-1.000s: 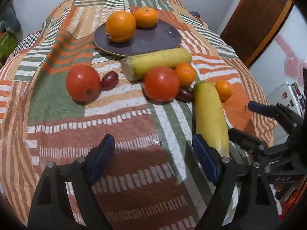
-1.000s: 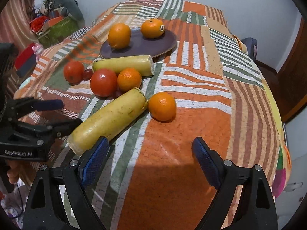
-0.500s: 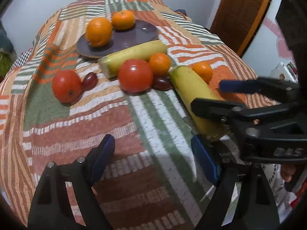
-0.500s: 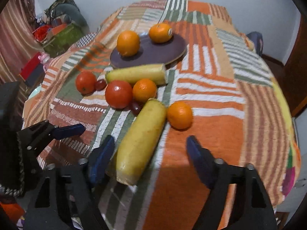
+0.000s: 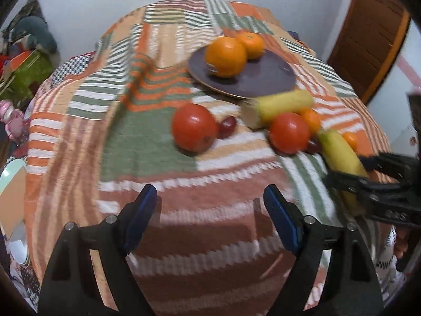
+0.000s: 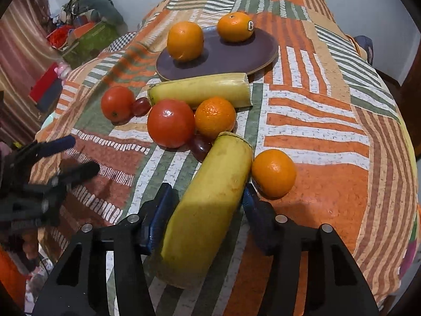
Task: Organize fruits
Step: 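Move the right tool to the yellow squash and close around it, then lift the yellow squash with the right tool while the left tool grasps a red tomato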
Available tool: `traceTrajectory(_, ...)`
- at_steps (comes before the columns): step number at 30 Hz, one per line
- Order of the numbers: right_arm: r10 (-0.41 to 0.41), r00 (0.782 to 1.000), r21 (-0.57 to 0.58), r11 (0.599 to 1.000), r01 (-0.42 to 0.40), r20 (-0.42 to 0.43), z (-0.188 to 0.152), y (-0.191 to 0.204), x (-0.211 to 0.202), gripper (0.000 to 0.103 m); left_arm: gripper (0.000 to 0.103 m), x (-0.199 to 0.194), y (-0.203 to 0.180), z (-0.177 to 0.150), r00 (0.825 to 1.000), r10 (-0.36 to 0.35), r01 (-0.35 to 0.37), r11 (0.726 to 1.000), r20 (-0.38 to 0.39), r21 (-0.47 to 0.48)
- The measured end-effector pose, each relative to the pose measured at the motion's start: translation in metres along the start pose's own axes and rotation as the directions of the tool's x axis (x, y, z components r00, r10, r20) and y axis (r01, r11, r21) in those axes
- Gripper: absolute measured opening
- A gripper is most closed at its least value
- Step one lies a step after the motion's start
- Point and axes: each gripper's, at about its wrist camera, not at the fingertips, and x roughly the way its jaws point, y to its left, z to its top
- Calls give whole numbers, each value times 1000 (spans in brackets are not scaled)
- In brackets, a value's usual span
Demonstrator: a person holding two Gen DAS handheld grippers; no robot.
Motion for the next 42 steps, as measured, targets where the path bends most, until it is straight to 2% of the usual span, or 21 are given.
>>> traceTrajectory(5,-5,1000,4,1000,5,30,-8,-3,-16,37,84,12,12,15,1000,31,-31,999,-5,-24)
traceTrajectory(7,-11,999,-8,1000,11,34,-11,-6,-22,36,84,16,12,21,1000,27,-27,999,0,-18)
traceTrajectory(13,-3,1000,-50,999,2,-23,-8,-9,-17,36,84,30,7,36,999,36,-36,999,-3,7)
traceTrajectory(20,-4,1000,-63,998,3,-24,-2,-8,-6,35,83,44,15,54,1000,23,-23,999,8,-38)
traceTrajectory(24,10,1000,-47,999,-10,-5,-3,-10,-10,35,77,52,18,58,1000,-16,16,998,-4,-55)
traceTrajectory(27,4,1000,-49,999,-3,20,-3,-10,-16,35,73,57,17,57,1000,-6,6,999,-9,-45)
traceTrajectory(30,10,999,-51,999,-7,50,-1,-9,-25,34,69,59,20,57,1000,-28,27,998,-4,-65)
traceTrajectory(34,18,995,-61,998,-12,98,7,-8,-37,34,50,57,21,60,996,-84,84,994,-2,-72)
traceTrajectory(42,9,983,-62,998,2,181,37,-12,-52,34,50,51,17,63,999,-52,51,998,-8,-40)
